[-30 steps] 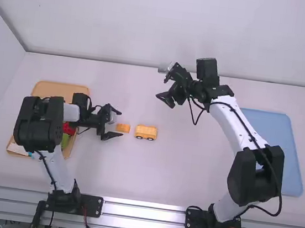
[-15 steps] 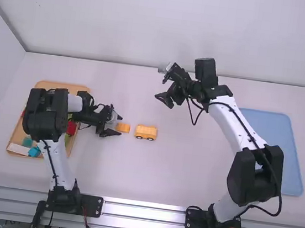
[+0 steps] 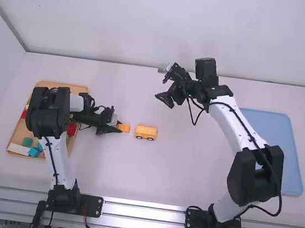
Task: Assemble lego blocks to make yellow taxi
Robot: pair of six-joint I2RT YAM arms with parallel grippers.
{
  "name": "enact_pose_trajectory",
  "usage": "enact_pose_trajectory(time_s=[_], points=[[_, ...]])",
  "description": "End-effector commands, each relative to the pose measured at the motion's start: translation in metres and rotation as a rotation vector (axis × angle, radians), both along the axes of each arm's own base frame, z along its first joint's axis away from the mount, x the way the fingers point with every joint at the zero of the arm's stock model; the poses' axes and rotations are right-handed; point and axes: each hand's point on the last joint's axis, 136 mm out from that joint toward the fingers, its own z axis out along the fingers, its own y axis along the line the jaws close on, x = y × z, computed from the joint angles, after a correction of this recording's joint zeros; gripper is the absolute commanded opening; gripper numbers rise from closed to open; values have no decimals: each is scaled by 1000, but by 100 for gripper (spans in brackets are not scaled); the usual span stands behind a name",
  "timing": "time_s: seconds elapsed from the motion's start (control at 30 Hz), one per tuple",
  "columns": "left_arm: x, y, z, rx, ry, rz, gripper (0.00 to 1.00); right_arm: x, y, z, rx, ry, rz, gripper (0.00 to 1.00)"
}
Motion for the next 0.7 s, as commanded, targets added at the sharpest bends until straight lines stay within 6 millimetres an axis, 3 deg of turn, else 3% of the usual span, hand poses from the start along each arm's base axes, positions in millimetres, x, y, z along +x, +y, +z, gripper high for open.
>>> enact_pose_trajectory(time_s=[0.0,0.13,0.2,0.33,0.37,0.47,0.67], points=[[2,-4,14,-38,-21,-6,19,2,-9,4,5,-4,-15,98],[0,-8,46,-68,-58,-24,16,-2,-24,-3,-27,16,-9,99],[-3,-8,72,-62,-96,-47,12,-24,-34,-15,-62,5,129,99],[-3,-10,100,-53,-128,-40,13,-54,-37,-38,1,-20,293,99],[-3,-10,100,-53,-128,-40,13,-54,-37,-38,1,-20,293,99],[0,-17,119,-50,-105,-5,12,-64,-38,-70,117,-35,292,99],[2,-34,121,4,-92,-21,11,-98,-25,-110,229,-96,304,99]])
